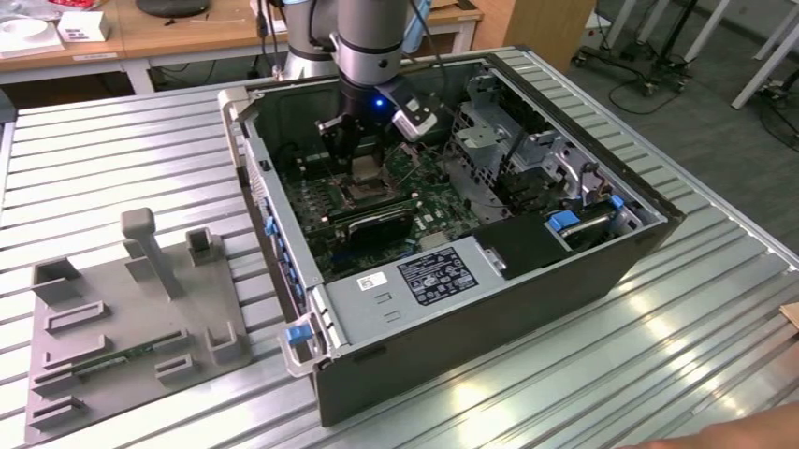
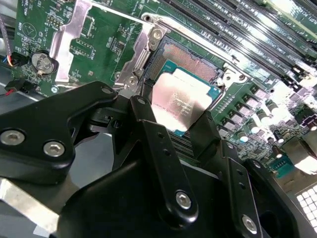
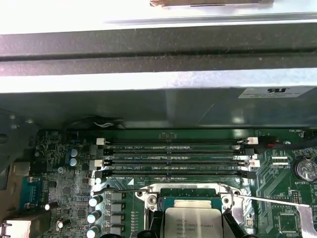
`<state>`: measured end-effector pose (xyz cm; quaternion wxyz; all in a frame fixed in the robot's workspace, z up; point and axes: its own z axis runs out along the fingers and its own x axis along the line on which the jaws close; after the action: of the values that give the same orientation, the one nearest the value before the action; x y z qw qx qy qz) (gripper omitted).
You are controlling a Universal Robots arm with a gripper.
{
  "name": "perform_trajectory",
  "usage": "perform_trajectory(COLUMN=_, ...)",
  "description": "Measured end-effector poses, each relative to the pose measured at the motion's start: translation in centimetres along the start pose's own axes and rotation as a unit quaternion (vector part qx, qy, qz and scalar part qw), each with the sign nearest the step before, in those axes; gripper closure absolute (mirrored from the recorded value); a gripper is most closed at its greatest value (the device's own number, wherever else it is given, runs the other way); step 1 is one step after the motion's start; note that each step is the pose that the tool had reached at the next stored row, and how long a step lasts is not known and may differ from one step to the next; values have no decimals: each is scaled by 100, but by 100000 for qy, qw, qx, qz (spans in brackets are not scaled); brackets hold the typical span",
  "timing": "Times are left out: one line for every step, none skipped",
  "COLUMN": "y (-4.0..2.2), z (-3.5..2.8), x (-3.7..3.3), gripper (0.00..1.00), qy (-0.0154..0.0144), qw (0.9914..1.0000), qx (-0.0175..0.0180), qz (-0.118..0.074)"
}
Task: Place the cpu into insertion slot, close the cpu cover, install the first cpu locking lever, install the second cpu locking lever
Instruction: 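Place the cpu into insertion slot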
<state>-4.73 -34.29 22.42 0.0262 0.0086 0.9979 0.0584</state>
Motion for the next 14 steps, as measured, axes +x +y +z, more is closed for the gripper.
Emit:
perform_trajectory(y=0, z=5, x=0, gripper=46, qy=1, qw=100000, qx=5, qz=0)
perform_trajectory(y=-1, z=9, x=1, gripper=46, qy=-1, qw=100000, qx=6, qz=29)
perform_trajectory(y=-1, z=12, x=1, gripper=46, qy=-22, qw=100000, qx=14, qz=198)
perform_trajectory(y=-1, z=16, x=1, gripper=46, qy=-61, qw=99998, qx=34, qz=560)
perform_trajectory(y=-1, z=20, x=2, gripper=46, qy=-123, qw=99994, qx=64, qz=1094)
perform_trajectory(y=-2, z=24, x=2, gripper=46, qy=-202, qw=99985, qx=95, qz=1733)
perform_trajectory(y=-2, z=27, x=2, gripper=46, qy=-285, qw=99970, qx=134, qz=2444)
perform_trajectory(y=-2, z=30, x=2, gripper=46, qy=-372, qw=99949, qx=173, qz=3180)
perform_trajectory(y=-3, z=33, x=2, gripper=46, qy=-470, qw=99917, qx=220, qz=4034)
perform_trajectory(y=-3, z=36, x=2, gripper=46, qy=-570, qw=99881, qx=258, qz=4844)
perform_trajectory(y=-4, z=39, x=2, gripper=46, qy=-668, qw=99835, qx=302, qz=5693)
perform_trajectory(y=-4, z=42, x=2, gripper=46, qy=-767, qw=99785, qx=340, qz=6502)
perform_trajectory(y=-4, z=45, x=3, gripper=46, qy=-869, qw=99723, qx=382, qz=7376)
perform_trajectory(y=-4, z=48, x=3, gripper=46, qy=-967, qw=99657, qx=428, qz=8208)
